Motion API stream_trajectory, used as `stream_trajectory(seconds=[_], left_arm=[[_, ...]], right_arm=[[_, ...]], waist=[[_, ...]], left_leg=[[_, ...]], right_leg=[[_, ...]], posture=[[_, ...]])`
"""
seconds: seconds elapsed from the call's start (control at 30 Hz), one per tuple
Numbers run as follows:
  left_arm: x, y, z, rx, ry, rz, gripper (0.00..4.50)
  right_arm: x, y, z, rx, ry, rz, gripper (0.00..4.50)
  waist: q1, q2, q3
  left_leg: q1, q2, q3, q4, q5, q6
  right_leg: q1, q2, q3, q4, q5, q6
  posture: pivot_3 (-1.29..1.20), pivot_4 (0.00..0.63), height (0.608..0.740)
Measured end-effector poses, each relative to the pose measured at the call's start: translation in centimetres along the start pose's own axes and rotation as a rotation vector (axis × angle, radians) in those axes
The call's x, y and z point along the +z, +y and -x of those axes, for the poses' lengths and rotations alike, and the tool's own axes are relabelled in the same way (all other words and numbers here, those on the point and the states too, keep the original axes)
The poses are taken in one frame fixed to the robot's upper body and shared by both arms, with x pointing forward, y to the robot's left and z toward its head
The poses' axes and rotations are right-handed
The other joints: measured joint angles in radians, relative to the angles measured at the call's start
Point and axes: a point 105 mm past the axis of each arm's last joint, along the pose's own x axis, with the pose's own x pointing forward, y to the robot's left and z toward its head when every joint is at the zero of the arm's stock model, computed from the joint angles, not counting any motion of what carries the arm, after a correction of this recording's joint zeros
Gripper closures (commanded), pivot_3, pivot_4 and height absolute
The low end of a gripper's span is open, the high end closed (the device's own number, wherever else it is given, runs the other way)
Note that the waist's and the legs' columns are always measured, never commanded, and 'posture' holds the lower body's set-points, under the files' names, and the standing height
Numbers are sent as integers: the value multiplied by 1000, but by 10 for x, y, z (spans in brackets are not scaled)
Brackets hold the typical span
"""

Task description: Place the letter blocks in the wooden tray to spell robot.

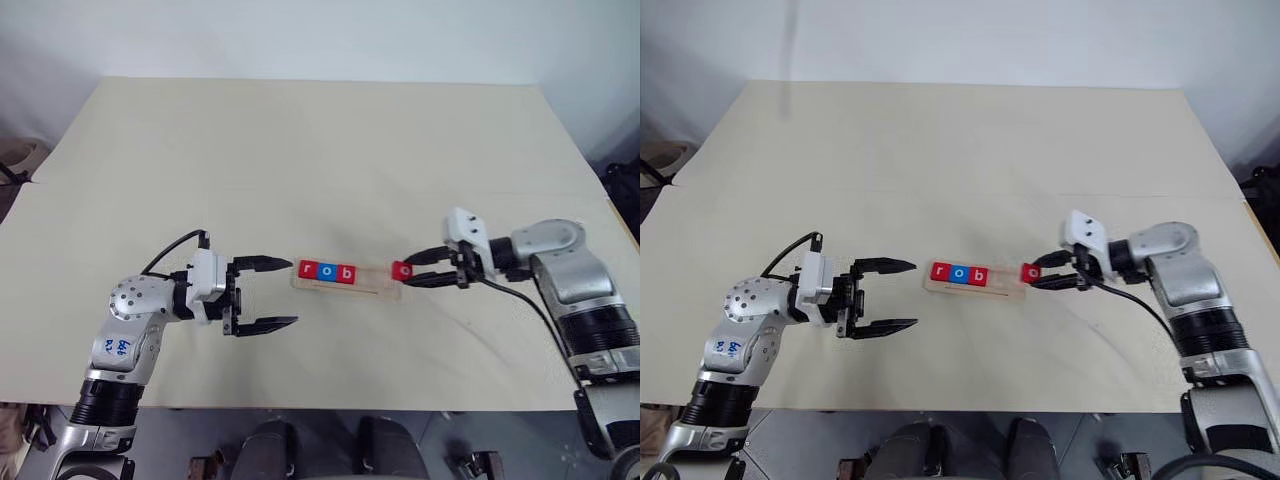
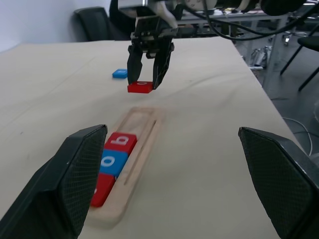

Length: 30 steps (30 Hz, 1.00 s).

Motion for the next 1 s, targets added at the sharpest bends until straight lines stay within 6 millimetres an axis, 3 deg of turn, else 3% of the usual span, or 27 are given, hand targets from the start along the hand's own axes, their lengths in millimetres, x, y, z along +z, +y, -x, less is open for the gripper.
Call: stream_trajectory(seconds=[0.27, 0.5, 0.8, 1.0], left_arm=[[0, 2, 0, 23, -1, -4, 0], [-3, 1, 2, 42, 3, 11, 0], [-5, 0, 3, 62, 5, 17, 0], [-5, 0, 3, 65, 6, 19, 0]], right_arm=[[2, 1, -34, 2, 20, -1, 3049], [3, 1, -41, 19, 39, 6, 3049], [-3, -1, -41, 10, 55, 0, 89], [0, -3, -36, 1, 40, -8, 26]], waist=[[-4, 0, 0], [-3, 0, 0], [-4, 0, 0], [-4, 0, 0]], left_leg=[[0, 0, 0, 0, 0, 0], [0, 0, 0, 0, 0, 0], [0, 0, 1, 0, 0, 0], [0, 0, 1, 0, 0, 0]], right_leg=[[-1, 0, 0, 0, 0, 0], [-1, 0, 0, 0, 0, 0], [-1, 0, 0, 0, 0, 0], [-1, 0, 0, 0, 0, 0]], posture=[[0, 150, 740], [0, 150, 740], [0, 150, 740], [0, 150, 740]])
